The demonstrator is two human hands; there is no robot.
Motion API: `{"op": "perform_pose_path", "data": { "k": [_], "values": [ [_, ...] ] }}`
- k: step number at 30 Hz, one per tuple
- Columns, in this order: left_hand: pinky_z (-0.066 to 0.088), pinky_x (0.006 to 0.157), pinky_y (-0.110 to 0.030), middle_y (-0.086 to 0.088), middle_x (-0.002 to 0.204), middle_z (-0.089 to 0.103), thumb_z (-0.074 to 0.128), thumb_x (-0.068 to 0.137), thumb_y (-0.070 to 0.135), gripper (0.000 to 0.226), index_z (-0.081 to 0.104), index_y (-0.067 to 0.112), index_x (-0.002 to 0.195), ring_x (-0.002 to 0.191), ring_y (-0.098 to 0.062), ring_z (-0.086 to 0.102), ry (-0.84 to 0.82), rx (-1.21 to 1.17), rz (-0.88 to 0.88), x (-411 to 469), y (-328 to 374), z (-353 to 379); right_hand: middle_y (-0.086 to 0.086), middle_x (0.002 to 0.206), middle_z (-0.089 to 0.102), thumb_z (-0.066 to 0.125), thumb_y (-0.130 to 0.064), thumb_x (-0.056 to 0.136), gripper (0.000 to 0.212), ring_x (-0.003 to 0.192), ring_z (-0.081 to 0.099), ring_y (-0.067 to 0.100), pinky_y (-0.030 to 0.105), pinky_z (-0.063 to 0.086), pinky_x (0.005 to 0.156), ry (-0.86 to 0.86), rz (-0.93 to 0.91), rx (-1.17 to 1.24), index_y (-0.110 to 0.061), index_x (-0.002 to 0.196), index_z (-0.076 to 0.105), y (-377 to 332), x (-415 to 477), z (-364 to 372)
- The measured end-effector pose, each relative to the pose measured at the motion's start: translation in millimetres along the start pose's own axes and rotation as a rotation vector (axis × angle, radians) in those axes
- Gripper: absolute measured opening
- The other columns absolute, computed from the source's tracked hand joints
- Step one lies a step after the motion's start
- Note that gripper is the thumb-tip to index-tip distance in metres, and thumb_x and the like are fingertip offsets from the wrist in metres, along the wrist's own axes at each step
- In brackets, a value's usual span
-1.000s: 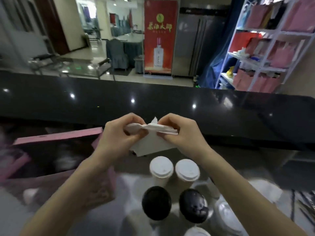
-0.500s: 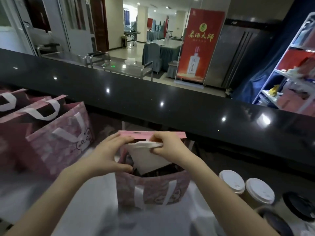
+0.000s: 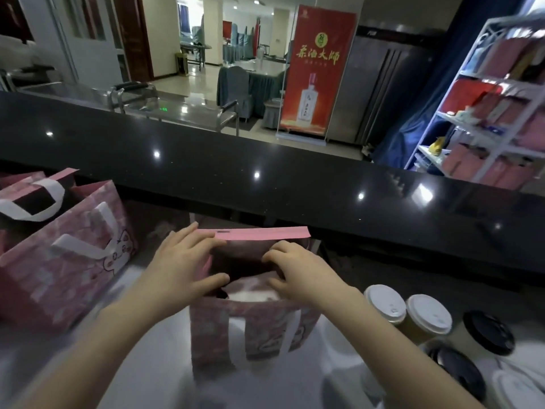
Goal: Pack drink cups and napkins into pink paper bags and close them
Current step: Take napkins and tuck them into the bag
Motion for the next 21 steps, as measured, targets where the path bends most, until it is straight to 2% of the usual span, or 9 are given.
{"op": "perform_pose_path", "data": {
  "k": [2,4,6,9,12,15,21],
  "values": [
    [0.03,0.113,-0.041,0.009,0.129,0.057,0.07,0.081,0.044,0.043,0.063,0.026,0.12,0.137,-0.018,0.036,0.125,-0.031,0.066,11.5,25.9,-8.5,-0.007,0.123,0.054,0.056,-0.033,0.092,0.031,0.112,0.048,0.013,0.034,0.05,0.086,0.117,-0.05,0.011,-0.024,0.122,0.058,9.8,-22.0,-23.7],
    [0.042,0.095,-0.032,0.011,0.107,0.064,0.074,0.08,0.033,0.024,0.07,0.025,0.102,0.115,-0.014,0.054,0.211,-0.106,0.139,24.8,65.8,-9.1,-0.007,0.113,0.059,0.056,-0.032,0.093,0.023,0.101,0.051,0.012,0.03,0.049,0.08,0.204,-0.057,0.025,-0.021,0.111,0.064,30.9,-50.3,-45.6],
    [0.048,0.078,-0.028,0.015,0.091,0.064,0.074,0.081,0.027,0.011,0.07,0.027,0.091,0.091,-0.007,0.059,0.193,-0.187,0.202,41.6,117.4,3.6,-0.007,0.108,0.061,0.056,-0.032,0.093,0.02,0.095,0.052,0.011,0.027,0.046,0.076,0.241,-0.007,0.021,-0.019,0.106,0.065,67.2,-84.0,-60.4],
    [0.051,0.068,-0.032,0.016,0.078,0.062,0.072,0.083,0.027,0.007,0.066,0.03,0.08,0.075,-0.001,0.058,0.072,-0.246,0.316,71.8,207.4,45.1,-0.009,0.105,0.061,0.051,-0.036,0.095,0.021,0.098,0.052,0.011,0.024,0.041,0.075,0.223,0.158,-0.034,-0.024,0.107,0.064,145.2,-145.0,-69.3],
    [0.051,0.067,-0.036,0.015,0.073,0.062,0.068,0.085,0.032,0.008,0.065,0.028,0.079,0.072,-0.005,0.058,-0.036,-0.261,0.427,99.1,307.4,99.0,-0.009,0.104,0.061,0.047,-0.038,0.096,0.023,0.101,0.052,0.012,0.027,0.042,0.075,0.187,0.351,-0.1,-0.025,0.108,0.062,234.2,-219.5,-72.4],
    [0.049,0.066,-0.032,0.016,0.073,0.061,0.063,0.085,0.038,0.01,0.064,0.03,0.08,0.073,-0.005,0.058,-0.111,-0.233,0.557,118.1,414.0,155.3,-0.006,0.105,0.062,0.046,-0.037,0.096,0.024,0.103,0.054,0.015,0.031,0.043,0.076,0.154,0.535,-0.118,-0.025,0.108,0.062,321.8,-300.3,-71.9],
    [0.049,0.069,-0.033,0.009,0.09,0.067,0.054,0.091,0.042,0.018,0.063,0.026,0.092,0.086,-0.014,0.06,-0.301,-0.116,0.806,132.2,612.0,287.5,-0.001,0.106,0.065,0.048,-0.032,0.093,0.022,0.102,0.059,0.023,0.034,0.049,0.081,0.072,0.875,-0.051,-0.025,0.105,0.065,473.1,-456.5,-46.5]
  ]
}}
Point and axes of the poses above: each hand's wrist, its own x-axis towards the middle knuckle, its own z-axis out of the palm, y = z × x, the point moved 8 cm from there along x, towards the middle knuckle
